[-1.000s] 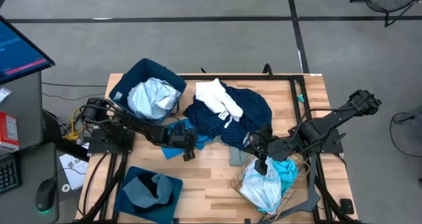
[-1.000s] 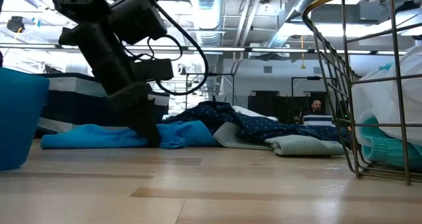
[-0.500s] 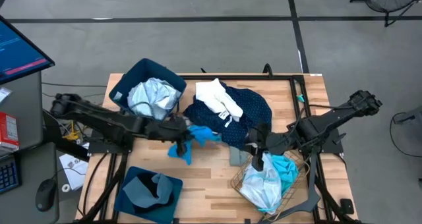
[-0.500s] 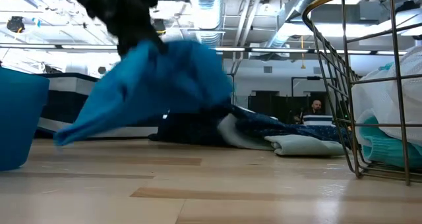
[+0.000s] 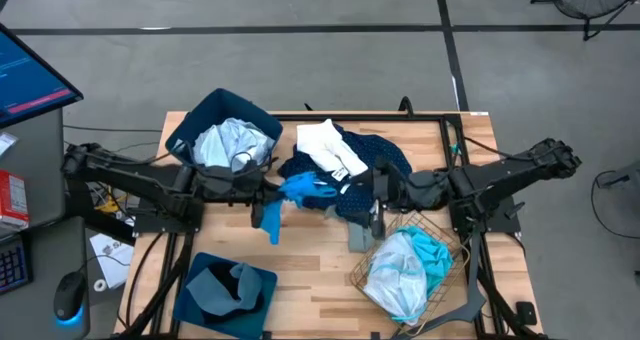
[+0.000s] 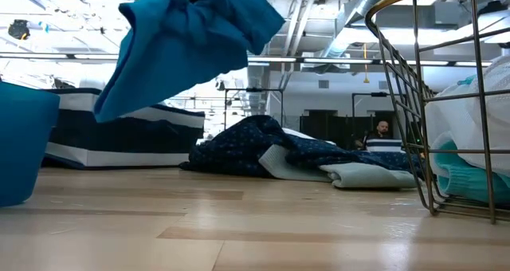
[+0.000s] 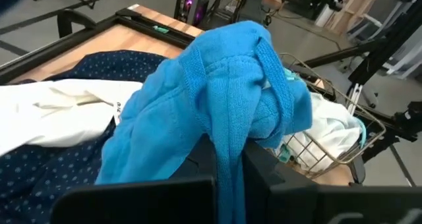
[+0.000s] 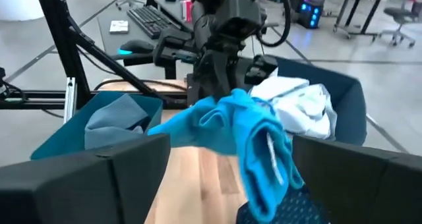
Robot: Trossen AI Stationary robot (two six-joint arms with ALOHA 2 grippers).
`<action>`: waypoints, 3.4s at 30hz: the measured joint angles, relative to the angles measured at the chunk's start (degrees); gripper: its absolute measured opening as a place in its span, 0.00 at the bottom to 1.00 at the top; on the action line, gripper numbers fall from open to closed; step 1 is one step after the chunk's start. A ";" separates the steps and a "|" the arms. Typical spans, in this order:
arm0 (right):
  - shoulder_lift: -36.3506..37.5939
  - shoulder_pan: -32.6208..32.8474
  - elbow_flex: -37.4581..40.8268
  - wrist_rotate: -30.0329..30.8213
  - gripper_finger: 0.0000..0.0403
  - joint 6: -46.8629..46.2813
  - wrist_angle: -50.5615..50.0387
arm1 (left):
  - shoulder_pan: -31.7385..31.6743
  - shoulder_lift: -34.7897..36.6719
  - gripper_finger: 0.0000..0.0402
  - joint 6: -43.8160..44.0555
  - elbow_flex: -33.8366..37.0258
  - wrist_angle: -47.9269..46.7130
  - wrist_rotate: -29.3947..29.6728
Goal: Pick & Place Cloths
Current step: Put the blue shorts into the gold basket
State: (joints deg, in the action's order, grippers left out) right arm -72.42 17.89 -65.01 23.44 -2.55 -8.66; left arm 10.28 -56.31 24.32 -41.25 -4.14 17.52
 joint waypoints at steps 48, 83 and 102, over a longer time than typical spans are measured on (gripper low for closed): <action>-29.00 -12.51 -22.72 -17.35 0.04 9.92 -9.88 | -0.04 -0.94 0.07 -0.13 -0.11 7.56 -3.49; -5.52 29.07 -19.17 -5.24 0.04 -61.97 -64.98 | -0.07 -0.94 0.36 -0.94 -0.04 6.82 -3.31; -5.68 25.11 13.54 -17.39 0.05 -74.38 -38.85 | -0.07 -0.94 0.36 -1.33 -0.02 6.77 -2.50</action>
State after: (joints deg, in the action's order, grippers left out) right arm -78.11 42.99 -51.47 6.06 -76.94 -47.51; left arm 10.22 -57.25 22.98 -41.28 2.63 15.02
